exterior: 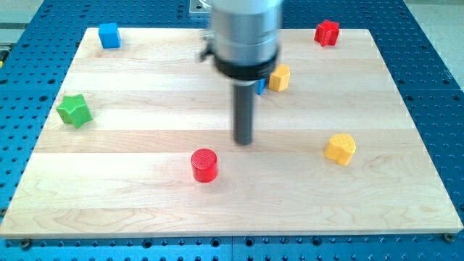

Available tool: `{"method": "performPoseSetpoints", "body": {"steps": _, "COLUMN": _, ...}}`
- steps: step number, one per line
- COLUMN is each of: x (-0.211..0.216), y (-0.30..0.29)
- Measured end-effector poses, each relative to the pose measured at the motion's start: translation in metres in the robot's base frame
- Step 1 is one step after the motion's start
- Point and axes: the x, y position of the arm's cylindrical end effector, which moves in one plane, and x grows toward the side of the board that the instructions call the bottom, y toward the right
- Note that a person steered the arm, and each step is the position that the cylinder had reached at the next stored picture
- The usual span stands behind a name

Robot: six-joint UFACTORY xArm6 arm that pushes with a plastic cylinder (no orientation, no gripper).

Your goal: Move the yellow hexagon to the top right of the red circle

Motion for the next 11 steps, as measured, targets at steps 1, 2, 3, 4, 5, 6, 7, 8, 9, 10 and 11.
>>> {"method": "performPoseSetpoints", "body": {"steps": 1, "x": -0.064, "y": 0.092}}
{"method": "performPoseSetpoints", "body": {"steps": 2, "x": -0.113, "y": 0.118}}
{"method": "performPoseSetpoints", "body": {"steps": 3, "x": -0.143, "y": 0.097}}
{"method": "performPoseSetpoints", "body": {"steps": 4, "x": -0.147, "y": 0.064}}
{"method": "performPoseSetpoints", "body": {"steps": 5, "x": -0.068, "y": 0.052}}
{"method": "performPoseSetpoints", "body": {"steps": 6, "x": -0.025, "y": 0.052}}
{"method": "performPoseSetpoints", "body": {"steps": 7, "x": -0.07, "y": 0.066}}
{"method": "performPoseSetpoints", "body": {"steps": 8, "x": -0.082, "y": 0.026}}
{"method": "performPoseSetpoints", "body": {"steps": 9, "x": -0.046, "y": 0.0}}
{"method": "performPoseSetpoints", "body": {"steps": 10, "x": 0.0, "y": -0.025}}
{"method": "performPoseSetpoints", "body": {"steps": 11, "x": -0.039, "y": -0.039}}
